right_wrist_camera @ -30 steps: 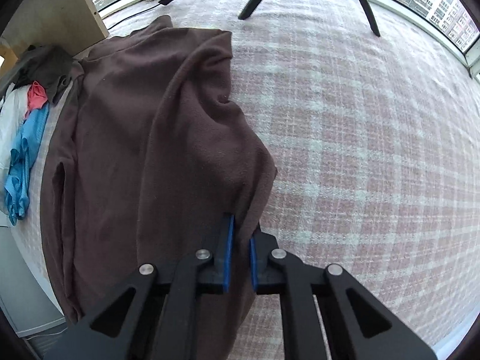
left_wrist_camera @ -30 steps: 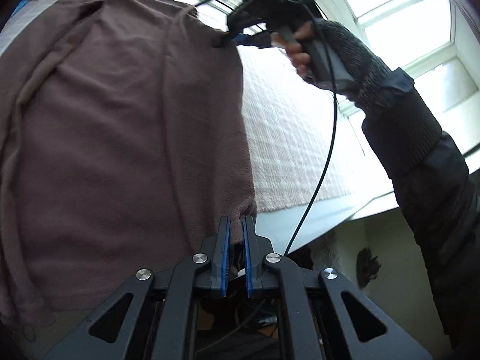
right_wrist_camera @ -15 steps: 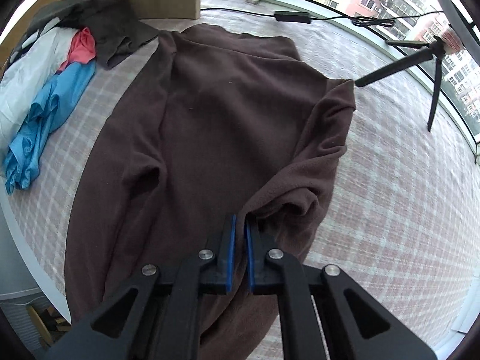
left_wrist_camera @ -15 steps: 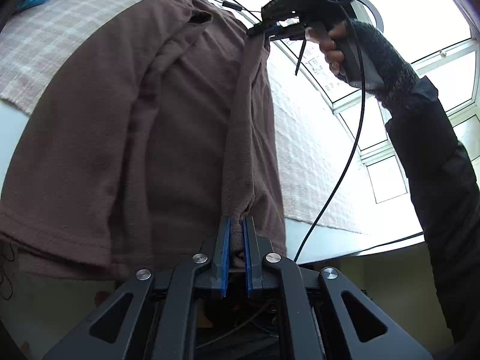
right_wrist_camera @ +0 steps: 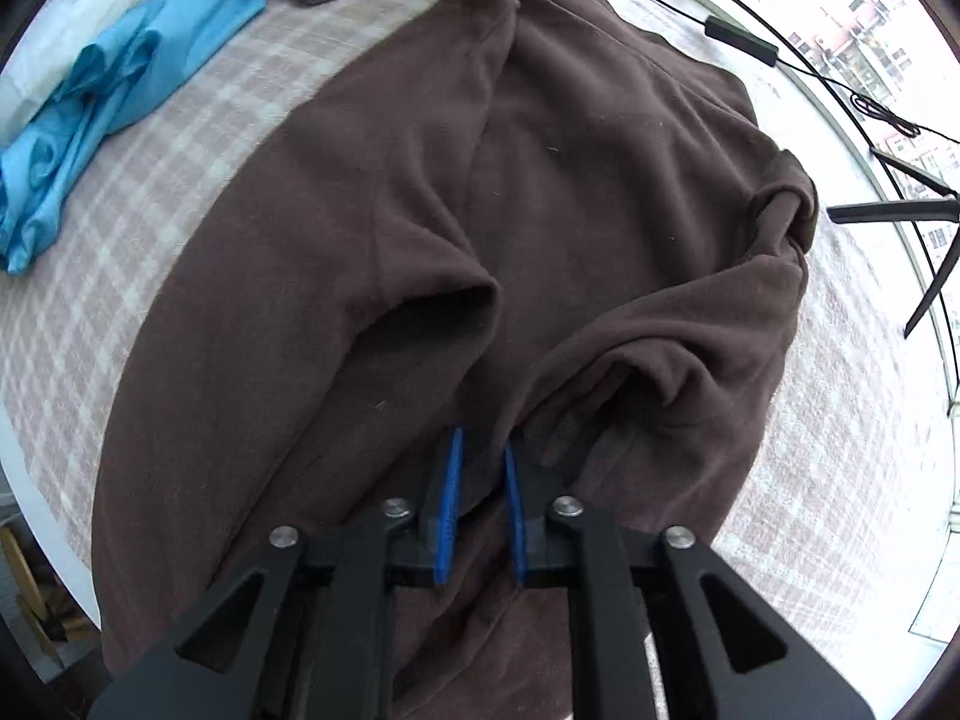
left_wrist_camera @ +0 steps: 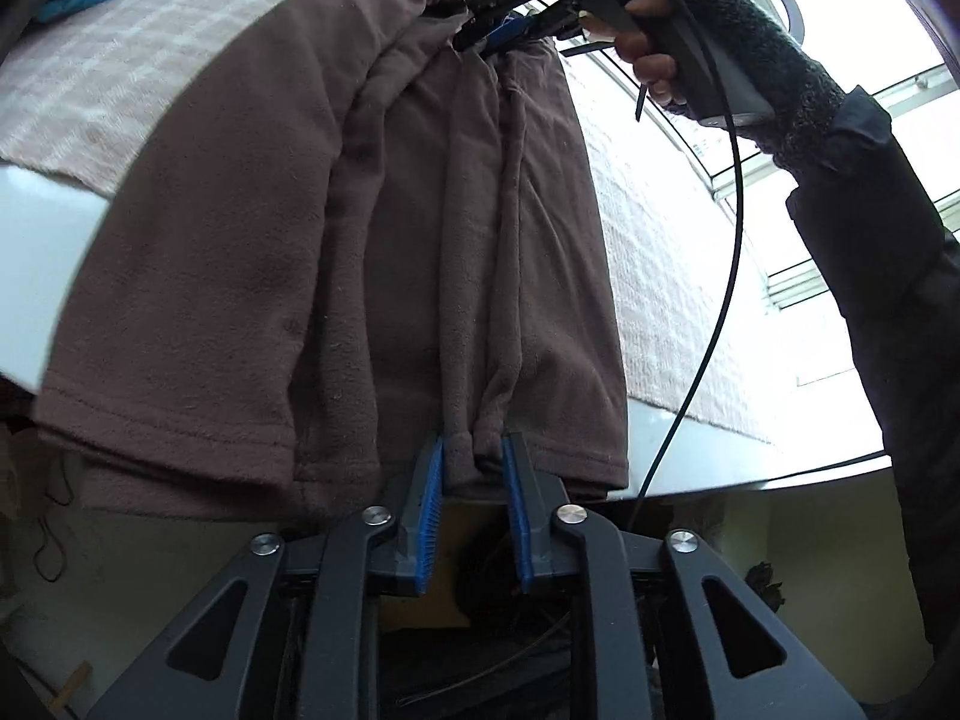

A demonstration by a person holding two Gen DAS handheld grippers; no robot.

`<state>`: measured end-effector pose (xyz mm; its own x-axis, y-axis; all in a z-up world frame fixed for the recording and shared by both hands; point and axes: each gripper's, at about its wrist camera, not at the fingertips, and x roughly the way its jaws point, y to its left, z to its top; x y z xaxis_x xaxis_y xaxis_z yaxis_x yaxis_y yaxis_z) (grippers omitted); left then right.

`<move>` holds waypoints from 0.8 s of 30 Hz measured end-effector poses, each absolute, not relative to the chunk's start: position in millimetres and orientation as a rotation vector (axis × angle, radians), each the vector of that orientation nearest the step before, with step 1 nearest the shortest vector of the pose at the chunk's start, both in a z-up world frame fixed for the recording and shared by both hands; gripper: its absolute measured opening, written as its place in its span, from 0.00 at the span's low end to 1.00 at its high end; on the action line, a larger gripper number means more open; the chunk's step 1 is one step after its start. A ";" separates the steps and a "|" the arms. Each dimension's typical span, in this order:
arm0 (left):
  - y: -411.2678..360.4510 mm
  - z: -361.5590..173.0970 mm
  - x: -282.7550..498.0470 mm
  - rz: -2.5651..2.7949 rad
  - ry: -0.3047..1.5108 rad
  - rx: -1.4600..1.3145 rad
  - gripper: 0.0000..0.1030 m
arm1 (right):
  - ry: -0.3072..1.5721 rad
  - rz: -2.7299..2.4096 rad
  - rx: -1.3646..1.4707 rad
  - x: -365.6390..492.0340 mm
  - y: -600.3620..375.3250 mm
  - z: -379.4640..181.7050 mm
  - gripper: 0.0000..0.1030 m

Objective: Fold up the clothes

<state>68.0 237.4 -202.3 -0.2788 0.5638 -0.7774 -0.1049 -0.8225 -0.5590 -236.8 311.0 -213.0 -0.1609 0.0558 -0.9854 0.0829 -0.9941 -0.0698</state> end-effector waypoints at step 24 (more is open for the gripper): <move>344.0 -122.1 -255.9 2.141 0.169 -1.449 0.42 | -0.625 -2.593 1.636 -240.3 519.3 -118.3 0.32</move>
